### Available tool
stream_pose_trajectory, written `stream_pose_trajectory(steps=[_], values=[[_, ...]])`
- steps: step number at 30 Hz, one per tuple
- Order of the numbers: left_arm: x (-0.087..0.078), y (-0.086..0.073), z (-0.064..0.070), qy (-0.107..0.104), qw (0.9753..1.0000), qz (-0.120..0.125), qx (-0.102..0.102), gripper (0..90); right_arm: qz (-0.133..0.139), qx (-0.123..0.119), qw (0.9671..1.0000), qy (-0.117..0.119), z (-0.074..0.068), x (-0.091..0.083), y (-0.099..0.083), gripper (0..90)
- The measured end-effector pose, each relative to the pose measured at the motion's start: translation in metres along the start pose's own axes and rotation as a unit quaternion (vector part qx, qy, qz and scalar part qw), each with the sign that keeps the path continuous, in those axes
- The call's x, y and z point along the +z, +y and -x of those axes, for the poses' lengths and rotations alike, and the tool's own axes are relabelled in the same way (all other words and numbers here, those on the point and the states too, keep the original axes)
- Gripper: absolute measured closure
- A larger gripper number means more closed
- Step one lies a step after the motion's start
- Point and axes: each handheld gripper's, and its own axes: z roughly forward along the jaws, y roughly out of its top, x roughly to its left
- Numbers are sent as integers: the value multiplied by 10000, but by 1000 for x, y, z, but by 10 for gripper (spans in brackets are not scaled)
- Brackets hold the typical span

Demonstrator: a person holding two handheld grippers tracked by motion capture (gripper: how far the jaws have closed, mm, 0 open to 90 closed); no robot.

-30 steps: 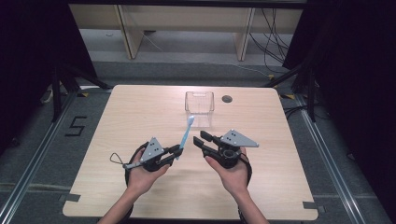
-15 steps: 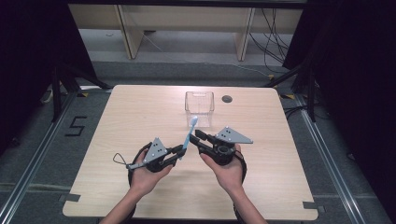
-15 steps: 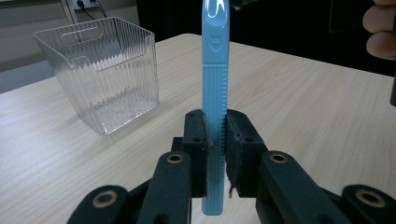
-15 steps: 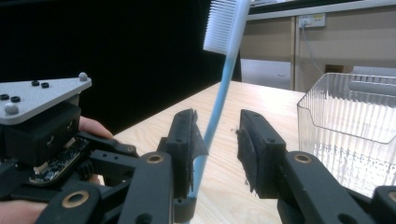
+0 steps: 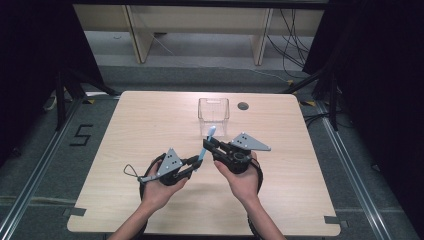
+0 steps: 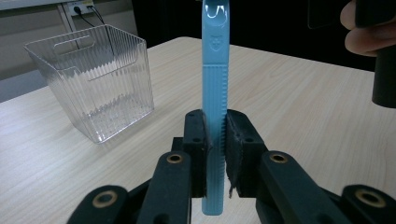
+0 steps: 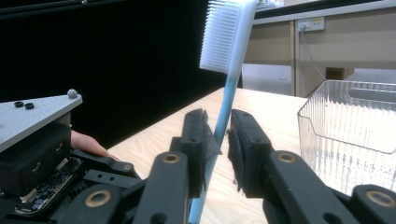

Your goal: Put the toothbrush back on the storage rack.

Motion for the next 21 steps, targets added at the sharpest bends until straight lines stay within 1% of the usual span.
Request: stream_pose_trajectory(steps=[5, 7, 12, 16, 17, 18, 19, 20, 21], values=[[0, 1, 0, 36, 10000, 27, 8, 786, 13, -49, 10000, -37, 1, 1, -1, 803], [0, 2, 0, 45, 10000, 47, 1, 786, 19, 20, 10000, 11, 0, 1, 0, 812], [0, 3, 1, 79, 9999, 84, 12, 786, 68, 24, 10000, -13, -2, 1, 1, 828], [0, 3, 2, 96, 9999, 97, 4, 786, 72, 28, 10000, -11, -1, 1, 0, 828], [0, 3, 2, 104, 9999, 107, -3, 786, 45, 90, 9999, 0, -2, 1, 0, 816], [1, 4, 2, 116, 9999, 125, -21, 786, 82, 87, 9999, -39, -2, 1, 0, 791], [1, 4, 2, 116, 9999, 125, -21, 786, 82, 87, 9999, -39, -2, 1, 0, 791], [1, 4, 3, 119, 9998, 141, -25, 786, 75, 48, 9999, -137, -2, 1, -2, 786], [2, 4, 3, 100, 9998, 192, -19, 786, 75, 48, 9999, -137, -2, 1, -2, 786]])
